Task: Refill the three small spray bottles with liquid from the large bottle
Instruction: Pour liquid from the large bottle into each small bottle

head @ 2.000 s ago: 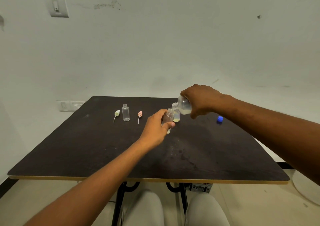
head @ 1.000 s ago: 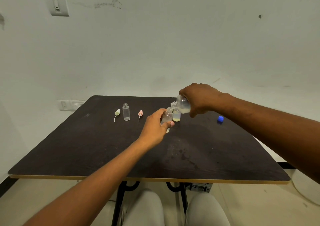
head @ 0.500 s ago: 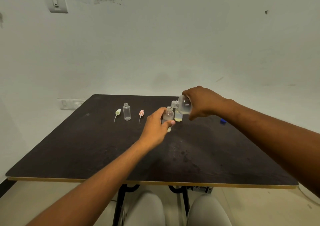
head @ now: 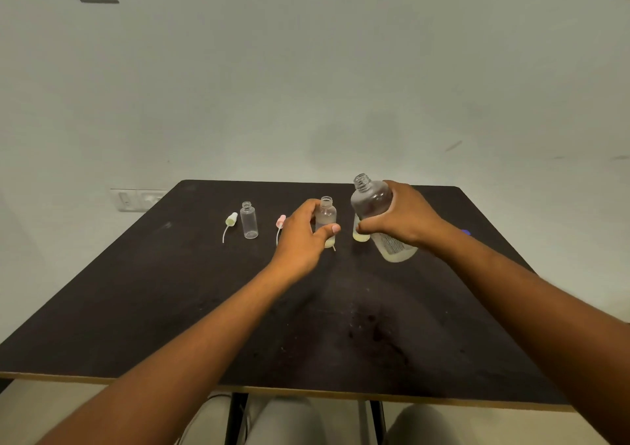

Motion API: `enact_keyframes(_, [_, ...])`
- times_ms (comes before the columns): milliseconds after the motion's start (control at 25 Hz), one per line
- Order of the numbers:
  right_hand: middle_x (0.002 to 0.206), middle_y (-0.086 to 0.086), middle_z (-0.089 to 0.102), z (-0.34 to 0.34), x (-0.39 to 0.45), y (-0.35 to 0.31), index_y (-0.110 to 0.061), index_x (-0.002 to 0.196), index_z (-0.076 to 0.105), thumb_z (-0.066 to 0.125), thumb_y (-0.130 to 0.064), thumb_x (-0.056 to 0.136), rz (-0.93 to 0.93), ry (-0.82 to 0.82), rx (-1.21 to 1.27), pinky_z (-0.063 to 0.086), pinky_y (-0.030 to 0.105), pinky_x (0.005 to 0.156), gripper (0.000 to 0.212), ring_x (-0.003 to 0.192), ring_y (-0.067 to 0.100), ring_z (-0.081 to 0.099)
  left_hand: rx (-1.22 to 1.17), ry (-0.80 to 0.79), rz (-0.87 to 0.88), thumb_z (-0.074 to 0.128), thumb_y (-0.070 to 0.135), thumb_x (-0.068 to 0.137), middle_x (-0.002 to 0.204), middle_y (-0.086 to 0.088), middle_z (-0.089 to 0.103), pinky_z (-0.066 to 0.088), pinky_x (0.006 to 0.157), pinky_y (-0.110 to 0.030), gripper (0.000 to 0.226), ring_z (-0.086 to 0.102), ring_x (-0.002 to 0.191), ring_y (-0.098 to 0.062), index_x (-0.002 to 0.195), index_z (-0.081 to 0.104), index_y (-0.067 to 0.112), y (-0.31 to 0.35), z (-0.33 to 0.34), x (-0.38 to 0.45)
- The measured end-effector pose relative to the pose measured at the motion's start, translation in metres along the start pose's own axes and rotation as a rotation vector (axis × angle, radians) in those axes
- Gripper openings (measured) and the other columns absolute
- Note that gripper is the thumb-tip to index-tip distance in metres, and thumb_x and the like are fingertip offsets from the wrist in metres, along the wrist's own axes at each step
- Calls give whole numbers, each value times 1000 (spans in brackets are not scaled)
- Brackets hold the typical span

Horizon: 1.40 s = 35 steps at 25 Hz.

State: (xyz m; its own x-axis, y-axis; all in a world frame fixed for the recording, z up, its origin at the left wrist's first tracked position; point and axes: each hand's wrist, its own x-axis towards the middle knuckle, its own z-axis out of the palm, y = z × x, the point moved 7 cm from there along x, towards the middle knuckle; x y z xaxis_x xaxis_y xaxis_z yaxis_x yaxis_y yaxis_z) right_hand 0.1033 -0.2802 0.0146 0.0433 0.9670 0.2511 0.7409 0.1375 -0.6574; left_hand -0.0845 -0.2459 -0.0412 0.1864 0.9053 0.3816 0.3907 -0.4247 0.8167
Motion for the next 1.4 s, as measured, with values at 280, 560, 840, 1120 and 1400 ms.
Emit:
enact_keyframes(280, [108, 1, 75, 15, 15, 44, -21, 120, 67, 93, -23, 69, 89, 92, 465, 61, 35, 87, 57, 100, 20, 73, 60, 34, -123, 78, 18, 89, 104, 7, 66, 45, 70, -10, 27, 63, 94, -8, 108, 59, 20, -48, 2, 43])
enact_keyframes(560, [108, 1, 73, 24, 23, 50, -23, 117, 66, 90, -16, 73, 51, 95, 575, 59, 27, 84, 51, 100, 17, 72, 128, 43, -220, 77, 15, 89, 101, 9, 60, 40, 58, -6, 28, 55, 80, 2, 111, 58, 16, -90, 15, 69])
enact_keyframes(840, [111, 2, 73, 29, 23, 54, -19, 123, 65, 91, -18, 71, 45, 100, 598, 60, 33, 89, 59, 104, 19, 71, 93, 83, -228, 81, 15, 85, 107, 7, 60, 44, 81, -21, 41, 58, 99, -12, 120, 59, 13, -99, 19, 69])
enact_keyframes(1120, [111, 4, 73, 40, 8, 32, -18, 124, 65, 93, -22, 69, 27, 62, 580, 61, 36, 89, 62, 101, 22, 71, 23, 201, -172, 89, 21, 76, 115, -1, 62, 52, 92, -26, 66, 60, 106, -16, 131, 53, 17, -87, -18, 41])
enact_keyframes(1400, [102, -1, 76, 76, 0, -14, -24, 112, 68, 92, -12, 71, -21, 7, 624, 60, 30, 84, 49, 94, 16, 73, 62, 318, -182, 87, 28, 78, 113, 2, 61, 55, 87, -25, 58, 61, 104, -14, 127, 57, 19, -95, -81, 11])
